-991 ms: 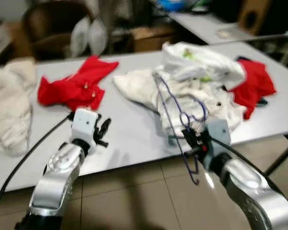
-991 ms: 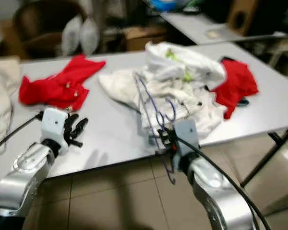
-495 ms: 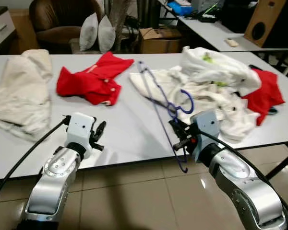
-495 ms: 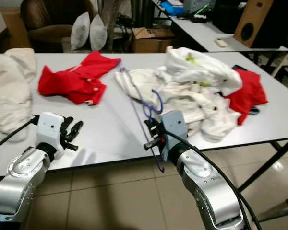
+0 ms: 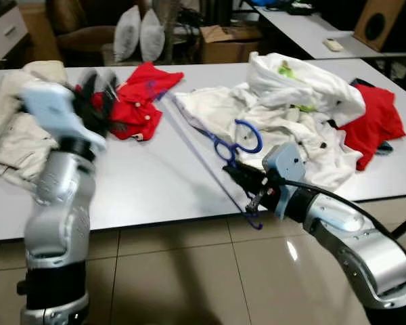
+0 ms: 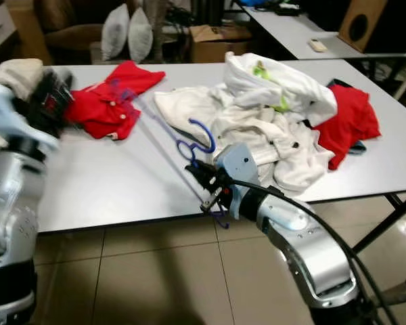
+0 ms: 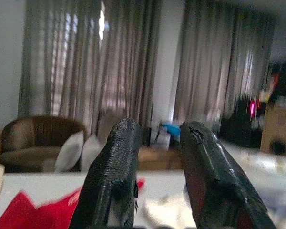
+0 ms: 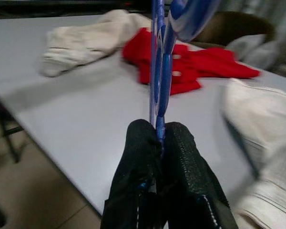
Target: Hang hanger
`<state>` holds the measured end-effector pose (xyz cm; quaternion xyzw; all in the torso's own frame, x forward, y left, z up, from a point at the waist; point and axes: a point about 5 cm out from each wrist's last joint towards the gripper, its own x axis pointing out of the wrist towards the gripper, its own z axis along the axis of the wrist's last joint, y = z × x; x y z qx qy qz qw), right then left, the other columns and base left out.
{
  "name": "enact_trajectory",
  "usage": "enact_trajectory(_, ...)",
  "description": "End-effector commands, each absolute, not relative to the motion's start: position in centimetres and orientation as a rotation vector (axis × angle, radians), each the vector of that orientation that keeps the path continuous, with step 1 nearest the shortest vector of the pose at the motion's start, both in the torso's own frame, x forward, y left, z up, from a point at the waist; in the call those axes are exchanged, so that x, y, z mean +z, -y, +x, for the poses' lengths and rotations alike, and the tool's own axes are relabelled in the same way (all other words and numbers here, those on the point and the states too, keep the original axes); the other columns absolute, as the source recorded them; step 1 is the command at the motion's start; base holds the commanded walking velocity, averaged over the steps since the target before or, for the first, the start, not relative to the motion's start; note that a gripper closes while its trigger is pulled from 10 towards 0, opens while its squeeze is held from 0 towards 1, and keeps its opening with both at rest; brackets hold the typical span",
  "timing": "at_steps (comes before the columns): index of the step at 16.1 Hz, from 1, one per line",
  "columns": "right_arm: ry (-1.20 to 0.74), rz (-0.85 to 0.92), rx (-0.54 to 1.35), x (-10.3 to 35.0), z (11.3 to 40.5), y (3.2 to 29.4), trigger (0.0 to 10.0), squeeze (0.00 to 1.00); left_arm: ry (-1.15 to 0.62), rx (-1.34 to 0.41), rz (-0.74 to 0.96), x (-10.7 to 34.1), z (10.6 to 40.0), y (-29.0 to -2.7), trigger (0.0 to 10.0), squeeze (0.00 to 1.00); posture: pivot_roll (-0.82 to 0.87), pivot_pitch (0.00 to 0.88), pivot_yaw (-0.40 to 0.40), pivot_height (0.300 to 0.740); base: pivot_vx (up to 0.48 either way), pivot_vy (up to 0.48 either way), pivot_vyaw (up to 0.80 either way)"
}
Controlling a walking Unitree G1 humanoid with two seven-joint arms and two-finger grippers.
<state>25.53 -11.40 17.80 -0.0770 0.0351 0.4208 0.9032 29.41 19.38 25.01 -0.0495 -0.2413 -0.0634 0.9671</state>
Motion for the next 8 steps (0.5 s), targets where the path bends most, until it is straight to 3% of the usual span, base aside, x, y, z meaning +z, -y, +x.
enact_trajectory(1, -0.062, -0.164, 0.911, 18.2, 25.7, 11.4, 10.0, 0.00, 0.517, -0.173, -0.108, 25.9, 29.4, -18.8, 10.0, 0.00, -0.09, 0.000, -0.006, 0.740, 0.000, 0.000, 0.00)
enact_trajectory(3, -0.050, -0.208, 0.991, 18.7, 25.6, 11.2, 10.0, 0.00, 0.404, -0.330, 0.078, 24.7, 30.2, -16.2, 10.0, 0.00, -0.08, 0.000, -0.012, 0.740, 0.000, 0.000, 0.00)
enact_trajectory(8, -0.043, -0.257, 1.055, 19.0, 25.4, 11.1, 10.0, 0.00, 0.283, -0.381, 0.278, 21.8, 30.5, -15.5, 10.0, 0.00, -0.09, 0.000, -0.004, 0.740, 0.000, 0.000, 0.00)
